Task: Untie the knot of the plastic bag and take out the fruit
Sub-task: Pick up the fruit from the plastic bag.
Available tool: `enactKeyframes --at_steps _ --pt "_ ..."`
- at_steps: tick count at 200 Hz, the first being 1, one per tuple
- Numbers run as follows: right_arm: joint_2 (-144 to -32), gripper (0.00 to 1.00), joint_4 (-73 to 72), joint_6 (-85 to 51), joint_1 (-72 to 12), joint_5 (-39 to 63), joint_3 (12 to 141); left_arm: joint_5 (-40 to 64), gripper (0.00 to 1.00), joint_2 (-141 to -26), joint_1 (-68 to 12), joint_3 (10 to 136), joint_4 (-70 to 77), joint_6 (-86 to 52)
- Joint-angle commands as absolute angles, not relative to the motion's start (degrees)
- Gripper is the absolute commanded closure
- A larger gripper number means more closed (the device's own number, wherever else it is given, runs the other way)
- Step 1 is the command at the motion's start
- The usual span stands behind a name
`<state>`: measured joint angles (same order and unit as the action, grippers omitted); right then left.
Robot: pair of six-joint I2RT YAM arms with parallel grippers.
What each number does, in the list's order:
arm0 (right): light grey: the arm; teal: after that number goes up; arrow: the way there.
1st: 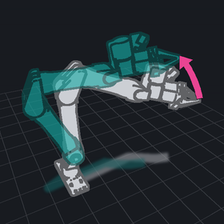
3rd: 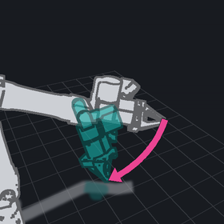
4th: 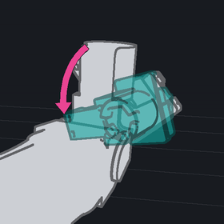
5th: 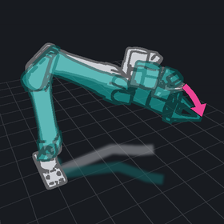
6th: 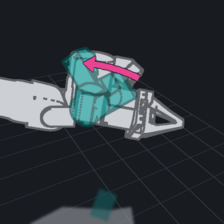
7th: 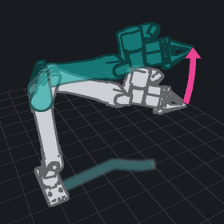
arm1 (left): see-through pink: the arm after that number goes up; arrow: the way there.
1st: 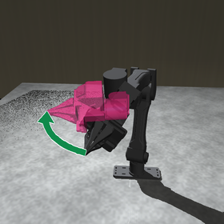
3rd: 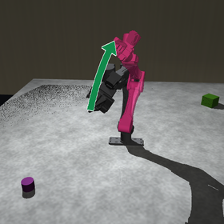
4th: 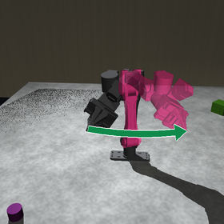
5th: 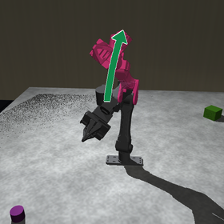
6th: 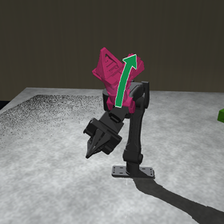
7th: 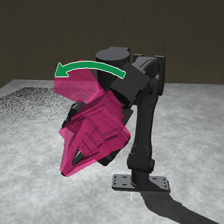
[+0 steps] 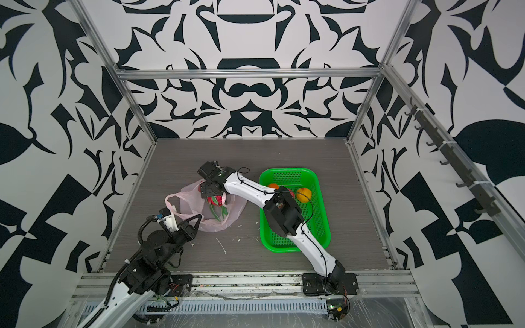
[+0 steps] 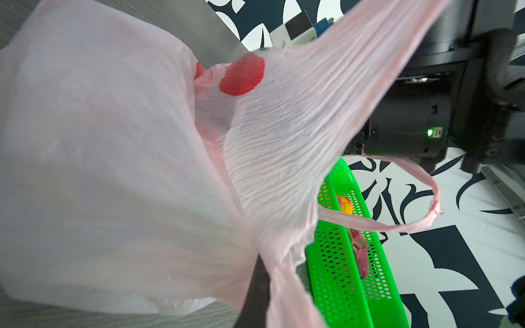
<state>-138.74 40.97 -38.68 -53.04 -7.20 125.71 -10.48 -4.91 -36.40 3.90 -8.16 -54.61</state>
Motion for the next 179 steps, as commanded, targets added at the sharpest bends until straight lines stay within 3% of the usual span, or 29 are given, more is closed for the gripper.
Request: enactKeyframes --at_steps 1,43,139,154,179 --pt "-140.16 0.01 41.67 -42.01 -52.87 -10.48 129.08 -10.79 1.00 -5.05 -36.71 0.57 -19.61 -54.82" --pt "-142.90 0.01 42.54 -43.15 -52.91 -13.26 130.47 -10.85 1.00 -5.18 -36.67 0.58 -19.60 -54.82" --pt "-142.53 0.24 44.98 -42.32 -53.21 -15.00 129.64 -11.82 1.00 -5.43 -36.68 0.53 -19.60 -54.77" --pt "-142.48 0.22 46.70 -41.70 -53.39 -15.29 130.71 -11.87 1.00 -5.45 -36.65 0.53 -19.65 -54.75" --pt "-143.18 0.08 51.37 -41.23 -54.25 -16.85 133.63 -12.00 1.00 -5.45 -36.69 0.55 -19.60 -54.66"
